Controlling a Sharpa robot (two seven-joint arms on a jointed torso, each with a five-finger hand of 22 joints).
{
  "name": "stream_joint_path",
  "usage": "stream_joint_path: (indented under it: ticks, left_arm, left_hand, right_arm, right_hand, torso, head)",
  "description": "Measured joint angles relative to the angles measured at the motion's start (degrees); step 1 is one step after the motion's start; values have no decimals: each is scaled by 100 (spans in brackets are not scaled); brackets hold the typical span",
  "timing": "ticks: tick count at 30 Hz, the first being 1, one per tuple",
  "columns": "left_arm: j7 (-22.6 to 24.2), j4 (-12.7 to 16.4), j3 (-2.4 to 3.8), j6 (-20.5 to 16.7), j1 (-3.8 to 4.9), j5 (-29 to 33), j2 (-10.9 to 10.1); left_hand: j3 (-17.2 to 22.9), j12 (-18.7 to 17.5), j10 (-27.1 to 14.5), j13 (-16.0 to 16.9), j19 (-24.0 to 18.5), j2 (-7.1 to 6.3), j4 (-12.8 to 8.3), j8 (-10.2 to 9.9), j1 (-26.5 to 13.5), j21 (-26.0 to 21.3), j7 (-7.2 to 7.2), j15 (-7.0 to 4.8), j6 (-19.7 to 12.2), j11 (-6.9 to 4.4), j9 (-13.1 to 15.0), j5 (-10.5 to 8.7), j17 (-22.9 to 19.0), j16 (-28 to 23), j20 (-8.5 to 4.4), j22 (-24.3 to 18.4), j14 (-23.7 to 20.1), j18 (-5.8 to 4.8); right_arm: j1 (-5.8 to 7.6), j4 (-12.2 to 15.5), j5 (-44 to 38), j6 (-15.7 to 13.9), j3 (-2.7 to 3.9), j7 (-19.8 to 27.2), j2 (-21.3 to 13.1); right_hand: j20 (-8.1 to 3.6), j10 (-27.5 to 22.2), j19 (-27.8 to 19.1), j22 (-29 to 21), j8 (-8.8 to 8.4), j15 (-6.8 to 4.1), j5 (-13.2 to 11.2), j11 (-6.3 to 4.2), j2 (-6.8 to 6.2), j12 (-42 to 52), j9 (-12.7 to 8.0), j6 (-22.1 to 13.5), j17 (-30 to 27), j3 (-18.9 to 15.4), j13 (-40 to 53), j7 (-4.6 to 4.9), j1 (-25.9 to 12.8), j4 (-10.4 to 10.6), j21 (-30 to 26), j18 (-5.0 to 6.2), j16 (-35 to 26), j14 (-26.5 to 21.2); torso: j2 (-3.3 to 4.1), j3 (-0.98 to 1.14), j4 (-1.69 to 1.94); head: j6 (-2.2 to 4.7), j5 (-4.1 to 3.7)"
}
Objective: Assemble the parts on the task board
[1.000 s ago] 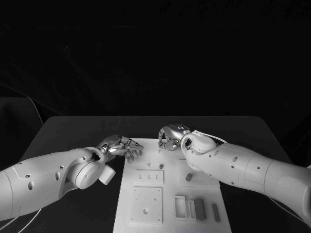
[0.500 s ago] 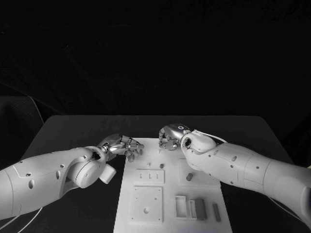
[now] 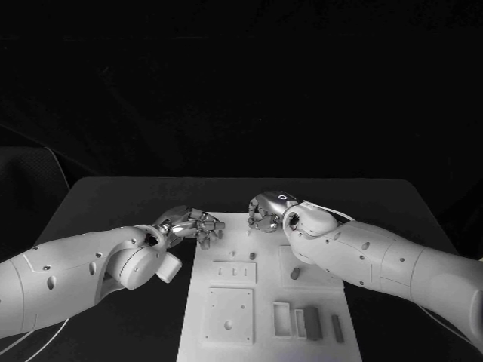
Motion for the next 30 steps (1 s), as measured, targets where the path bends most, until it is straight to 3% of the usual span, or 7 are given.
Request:
stream_joint_path:
  ticks: [6, 8, 11, 14, 30]
  left_arm:
    - [1, -2, 0, 2, 1, 4, 4]
    - [1, -2, 1, 3, 1, 5, 6]
    - [1, -3, 1, 3, 1, 6, 7]
    - [0, -4, 1, 2, 1, 7, 5]
    - [-3, -8, 1, 2, 1, 10, 2]
  left_hand:
    - [0, 0, 0, 0, 0, 0, 0, 0, 0, 0, 0, 0, 0, 0, -5, 0, 0, 0, 0, 0, 0, -6]
    - [0, 0, 0, 0, 0, 0, 0, 0, 0, 0, 0, 0, 0, 0, -5, 0, -1, 0, 0, 0, 0, -7]
    - [0, 0, 0, 0, 0, 0, 0, 0, 0, 0, 0, 0, 0, 0, -5, 0, 1, 0, 0, 0, 0, -9]
    - [0, 0, 0, 0, 0, 0, 0, 0, 0, 0, 0, 0, 0, 0, -5, 0, 6, 0, 0, 0, 0, -11]
    - [0, -23, 0, 0, 0, 0, 0, 0, 0, 0, 0, 0, 0, 0, -4, 0, 5, 0, 0, -4, 0, -39]
  right_arm:
    - [0, -17, 13, 5, 0, 0, 16]
    - [0, -19, 23, 3, 0, 0, 16]
    - [0, -16, 47, -13, -2, -13, 10]
    - [-7, -15, 76, -27, -5, -30, 2]
    - [-9, -6, 169, -45, -5, -61, -19]
  right_hand:
    - [0, 0, 0, 23, -1, -1, 0, 1, -18, 0, -1, 3, -2, 0, 0, 3, -18, 0, 0, -4, 0, 3]
    - [18, 21, 19, 52, -72, -8, 1, -3, -164, 0, -24, -22, -24, -1, 0, 37, -81, 2, 0, 6, 0, 25]
    - [18, 31, 20, 90, -293, -11, 1, -11, -350, 0, -145, -144, -28, -49, -14, 193, -214, 50, 0, 37, -1, 30]
    - [19, 30, 19, 109, -391, -11, 1, -11, -429, 0, -208, -340, -31, -65, -26, 179, -293, 67, 0, 54, -1, 30]
    - [19, 29, 18, 112, -392, -24, 1, -11, -446, -23, -227, -471, -55, -72, -25, 209, -310, 73, 0, 66, -1, 16]
  torso:
    - [0, 2, -3]
    - [0, 2, -3]
    - [-1, 1, 0]
    - [-2, 0, 0]
    - [1, -1, -3]
  head:
    - [-3, -5]
    - [-5, -5]
    - [-8, -5]
    - [-9, -5]
    - [-13, 3]
